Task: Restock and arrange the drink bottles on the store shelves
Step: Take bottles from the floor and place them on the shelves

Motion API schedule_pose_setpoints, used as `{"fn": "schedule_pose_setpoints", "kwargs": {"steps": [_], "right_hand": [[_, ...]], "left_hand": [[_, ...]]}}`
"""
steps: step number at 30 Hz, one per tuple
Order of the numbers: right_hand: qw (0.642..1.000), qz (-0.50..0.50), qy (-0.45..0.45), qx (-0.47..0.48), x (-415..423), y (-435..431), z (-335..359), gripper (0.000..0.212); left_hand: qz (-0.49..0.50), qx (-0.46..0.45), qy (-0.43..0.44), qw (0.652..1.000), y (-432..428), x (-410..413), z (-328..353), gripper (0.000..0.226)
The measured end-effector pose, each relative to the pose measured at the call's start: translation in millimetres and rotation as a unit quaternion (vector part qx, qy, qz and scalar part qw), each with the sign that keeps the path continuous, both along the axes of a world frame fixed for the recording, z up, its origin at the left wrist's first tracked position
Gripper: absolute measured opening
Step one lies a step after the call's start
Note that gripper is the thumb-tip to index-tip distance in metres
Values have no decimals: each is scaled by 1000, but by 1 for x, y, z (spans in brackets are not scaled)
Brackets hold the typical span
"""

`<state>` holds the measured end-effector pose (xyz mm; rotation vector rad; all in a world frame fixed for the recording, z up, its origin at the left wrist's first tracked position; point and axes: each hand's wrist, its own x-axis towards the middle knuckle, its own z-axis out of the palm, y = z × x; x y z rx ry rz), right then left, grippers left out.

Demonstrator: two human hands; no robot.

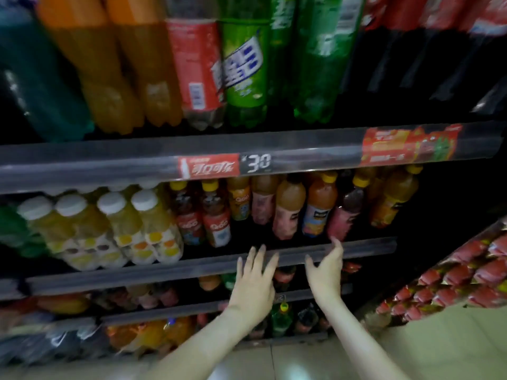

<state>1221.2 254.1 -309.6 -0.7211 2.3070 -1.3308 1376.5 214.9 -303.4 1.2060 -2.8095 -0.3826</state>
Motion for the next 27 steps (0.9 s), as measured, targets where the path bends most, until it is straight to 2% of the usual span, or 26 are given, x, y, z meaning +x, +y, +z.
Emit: {"fn": "schedule_pose_setpoints", "kwargs": {"steps": [2, 4, 6, 9, 13, 15, 18, 19, 21, 23, 24, 27], "right_hand": [[996, 83, 3, 41, 40, 5, -29, 58], [971, 206, 14, 123, 86, 17, -64, 46], [921, 326, 21, 211, 134, 36, -105, 49], [846, 427, -9, 319, 203, 77, -186, 56], [768, 464, -65, 438, 279, 137, -313, 63], [732, 464, -59, 496, 306, 159, -365, 71], [704, 475, -29, 528, 336, 169, -443, 66], [684, 498, 2, 532, 342, 166, -471, 66], [637, 556, 105, 523, 347, 153, -527, 68], [587, 592, 196, 516, 348, 142, -579, 68], [570, 600, 213, 519, 347, 138, -601, 64], [594, 592, 185, 513, 344, 142, -647, 53]], "left_hand": [[29, 50, -92, 994, 18, 43, -27, 68], [70, 115, -108, 985, 34, 83, -53, 76], [102, 199, -103, 969, 49, 128, -81, 77], [164, 274, -104, 942, 84, 205, -152, 58], [297, 363, -95, 878, 133, 300, -271, 64], [345, 405, -107, 840, 163, 332, -327, 63], [404, 446, -97, 793, 203, 356, -409, 62], [419, 460, -82, 779, 213, 357, -437, 63], [431, 471, -49, 768, 221, 351, -486, 66], [428, 460, -9, 778, 218, 341, -524, 66], [428, 455, 11, 780, 214, 336, -541, 65], [434, 448, 48, 781, 210, 328, -583, 63]]}}
